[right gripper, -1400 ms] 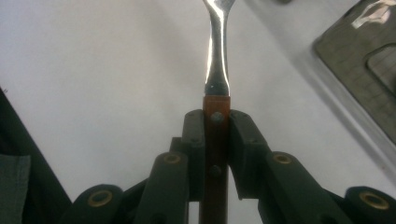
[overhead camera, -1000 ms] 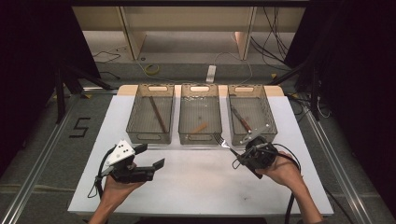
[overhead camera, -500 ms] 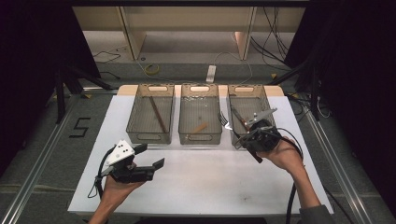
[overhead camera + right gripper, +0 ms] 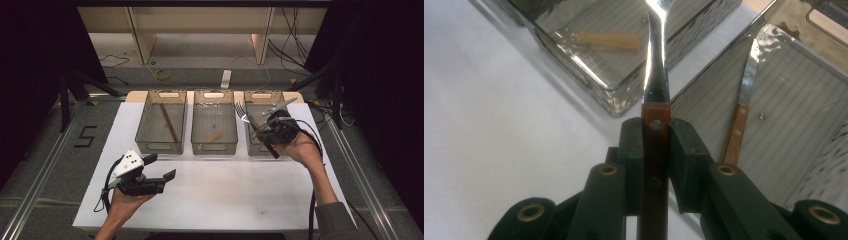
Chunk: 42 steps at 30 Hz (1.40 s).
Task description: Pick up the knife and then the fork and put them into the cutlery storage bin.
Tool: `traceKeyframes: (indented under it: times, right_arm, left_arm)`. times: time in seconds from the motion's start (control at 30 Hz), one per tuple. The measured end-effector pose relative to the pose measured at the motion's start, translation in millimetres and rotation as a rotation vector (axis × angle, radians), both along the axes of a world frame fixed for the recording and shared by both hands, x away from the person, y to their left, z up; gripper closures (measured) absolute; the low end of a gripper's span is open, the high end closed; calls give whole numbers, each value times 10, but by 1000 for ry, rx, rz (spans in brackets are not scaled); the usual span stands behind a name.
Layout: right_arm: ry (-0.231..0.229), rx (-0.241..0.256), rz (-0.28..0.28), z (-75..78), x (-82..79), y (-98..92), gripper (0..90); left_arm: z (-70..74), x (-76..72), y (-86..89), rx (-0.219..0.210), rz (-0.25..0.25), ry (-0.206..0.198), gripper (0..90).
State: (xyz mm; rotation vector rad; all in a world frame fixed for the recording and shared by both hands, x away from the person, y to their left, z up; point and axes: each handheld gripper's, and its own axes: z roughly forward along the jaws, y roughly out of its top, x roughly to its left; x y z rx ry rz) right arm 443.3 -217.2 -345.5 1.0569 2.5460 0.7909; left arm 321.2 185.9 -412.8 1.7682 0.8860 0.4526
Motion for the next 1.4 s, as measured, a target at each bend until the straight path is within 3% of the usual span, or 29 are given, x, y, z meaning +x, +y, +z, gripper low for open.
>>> traceKeyframes:
  times: [0.7, 1.03, 1.4]
  right_arm:
    - [-11, 50, -107, 149, 451, -62, 778]
    - [-7, 68, -210, 45, 678, -193, 778]
    - [4, 66, -278, -46, 793, -260, 778]
  left_arm:
    - [4, -1, 2, -4, 0, -4, 158]
    - [6, -2, 3, -4, -2, -6, 159]
    - [3, -6, -10, 1, -6, -5, 159]
